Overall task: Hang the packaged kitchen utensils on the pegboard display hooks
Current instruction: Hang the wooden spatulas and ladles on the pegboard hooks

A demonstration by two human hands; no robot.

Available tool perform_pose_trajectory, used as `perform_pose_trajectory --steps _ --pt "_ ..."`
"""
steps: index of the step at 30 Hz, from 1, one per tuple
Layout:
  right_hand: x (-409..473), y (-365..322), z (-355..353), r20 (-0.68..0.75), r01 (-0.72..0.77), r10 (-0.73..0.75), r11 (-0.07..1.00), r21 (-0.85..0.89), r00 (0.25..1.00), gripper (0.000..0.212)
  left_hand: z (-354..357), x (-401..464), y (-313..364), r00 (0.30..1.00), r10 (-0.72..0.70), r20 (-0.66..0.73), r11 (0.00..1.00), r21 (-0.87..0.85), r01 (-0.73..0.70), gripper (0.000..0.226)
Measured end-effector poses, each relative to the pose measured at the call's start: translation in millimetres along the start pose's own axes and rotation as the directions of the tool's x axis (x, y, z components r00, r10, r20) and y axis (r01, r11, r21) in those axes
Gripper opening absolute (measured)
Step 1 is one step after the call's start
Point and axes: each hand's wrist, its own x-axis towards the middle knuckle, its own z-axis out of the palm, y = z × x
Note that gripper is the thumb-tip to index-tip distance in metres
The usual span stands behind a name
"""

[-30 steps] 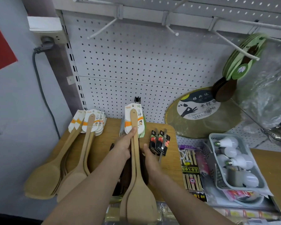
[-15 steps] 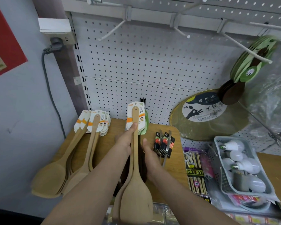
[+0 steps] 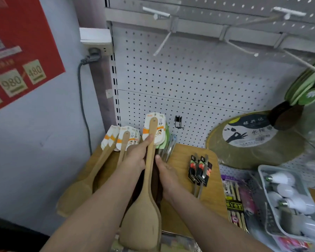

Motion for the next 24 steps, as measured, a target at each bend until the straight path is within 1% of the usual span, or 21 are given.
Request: perform_pose_trajectory --steps 3,6,7,10,14,16,20,22,24 --pt "2 -2 17 0.009 -0.012 0.012 1.000 0.005 1.000 0.040 -13 3 11 1.000 0.022 -0.005 0.999 -0.039 -0.022 0.027" --pt "3 -4 35 0.017 -0.008 0.007 1.000 0.014 1.000 0.041 -27 6 22 1.000 0.018 -0.006 0.999 -0.043 -0.018 0.042" --pt "5 -4 41 0.027 -0.011 0.011 1.000 0.010 1.000 0.043 -33 7 26 1.000 0.017 -0.007 0.999 -0.041 -0.017 0.041" --pt "7 -2 60 0.075 -0.021 0.021 1.000 -0.001 0.997 0.042 -47 11 36 1.000 0.011 -0.025 0.999 -0.050 -0.012 0.028" --pt "15 4 81 0.107 -0.011 0.016 0.999 -0.044 0.994 0.056 -65 21 45 0.999 0.002 -0.045 0.998 -0.056 -0.005 0.033" --pt "19 7 89 0.117 0.004 0.000 1.000 -0.031 0.993 0.057 -72 26 47 0.999 -0.008 -0.040 0.999 -0.052 0.006 0.037" --pt "23 11 102 0.071 0.045 -0.045 0.999 -0.007 0.996 0.051 -80 32 52 0.998 0.019 -0.055 0.999 -0.025 -0.020 0.036" --pt "25 13 107 0.054 0.067 -0.066 0.998 -0.010 0.996 0.056 -82 32 53 0.998 0.032 -0.056 0.999 0.002 -0.032 0.034" --pt "29 12 110 0.039 0.065 -0.065 0.998 -0.005 0.997 0.067 -85 34 55 0.999 0.030 -0.045 0.999 0.021 -0.029 0.037"
